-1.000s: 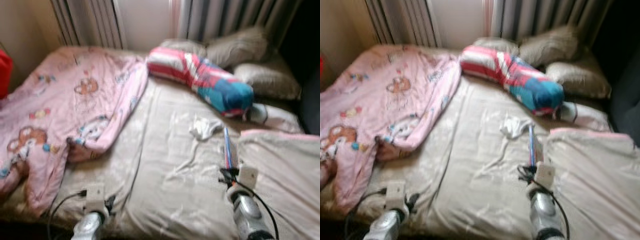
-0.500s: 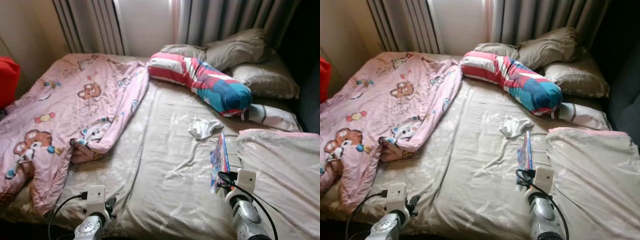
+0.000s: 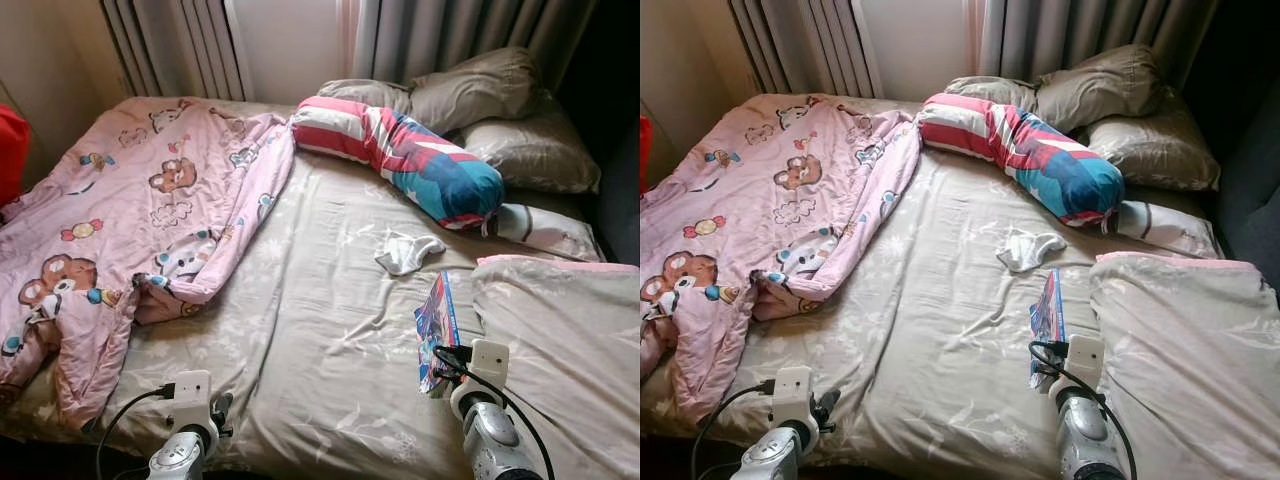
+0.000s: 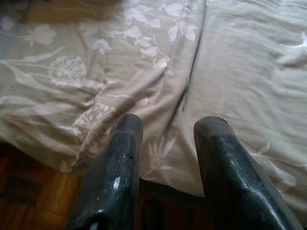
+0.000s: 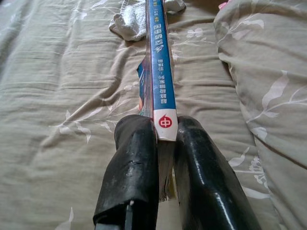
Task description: Clean up the room
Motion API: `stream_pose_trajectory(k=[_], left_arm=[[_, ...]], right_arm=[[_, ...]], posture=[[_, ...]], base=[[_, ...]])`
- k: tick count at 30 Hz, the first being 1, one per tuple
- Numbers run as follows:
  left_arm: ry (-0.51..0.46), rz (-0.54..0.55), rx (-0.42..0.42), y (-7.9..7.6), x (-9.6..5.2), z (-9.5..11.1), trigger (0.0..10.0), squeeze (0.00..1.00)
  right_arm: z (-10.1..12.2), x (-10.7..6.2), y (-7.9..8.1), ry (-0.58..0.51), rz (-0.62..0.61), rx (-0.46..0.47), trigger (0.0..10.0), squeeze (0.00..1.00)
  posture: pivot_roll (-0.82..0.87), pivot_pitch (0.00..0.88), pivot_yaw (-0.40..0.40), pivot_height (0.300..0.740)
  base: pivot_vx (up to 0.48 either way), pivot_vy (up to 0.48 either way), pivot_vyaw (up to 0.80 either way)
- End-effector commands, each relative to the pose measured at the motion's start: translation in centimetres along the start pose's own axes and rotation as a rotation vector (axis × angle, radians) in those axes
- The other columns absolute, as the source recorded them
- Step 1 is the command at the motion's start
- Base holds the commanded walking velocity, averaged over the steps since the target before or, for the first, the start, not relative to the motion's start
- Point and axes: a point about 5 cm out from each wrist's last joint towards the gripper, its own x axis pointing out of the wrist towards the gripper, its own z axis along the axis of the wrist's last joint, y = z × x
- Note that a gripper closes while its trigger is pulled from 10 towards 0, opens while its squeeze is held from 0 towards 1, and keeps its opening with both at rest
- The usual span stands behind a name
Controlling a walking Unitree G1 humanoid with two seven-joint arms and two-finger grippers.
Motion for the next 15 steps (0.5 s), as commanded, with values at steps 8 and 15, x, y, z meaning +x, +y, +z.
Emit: stream_pose_trajectory(k=[8,15], left_arm=[[0.017,0.011,0.003,0.57,-0.32,-0.65,10.0,0.00],[0.017,0.011,0.007,0.63,-0.34,-0.68,10.0,0.00]], right_arm=[[0.80,0.40,0.20,-0.006,0.000,-0.012,10.0,0.00],[1.02,0.36,0.23,-0.037,0.005,-0.001,10.0,0.00]], posture=[[-0.01,0.070,0.008,0.672],[-0.01,0.067,0.009,0.657]], base=[[0.000,0.000,0.00],[0.000,0.000,0.00]])
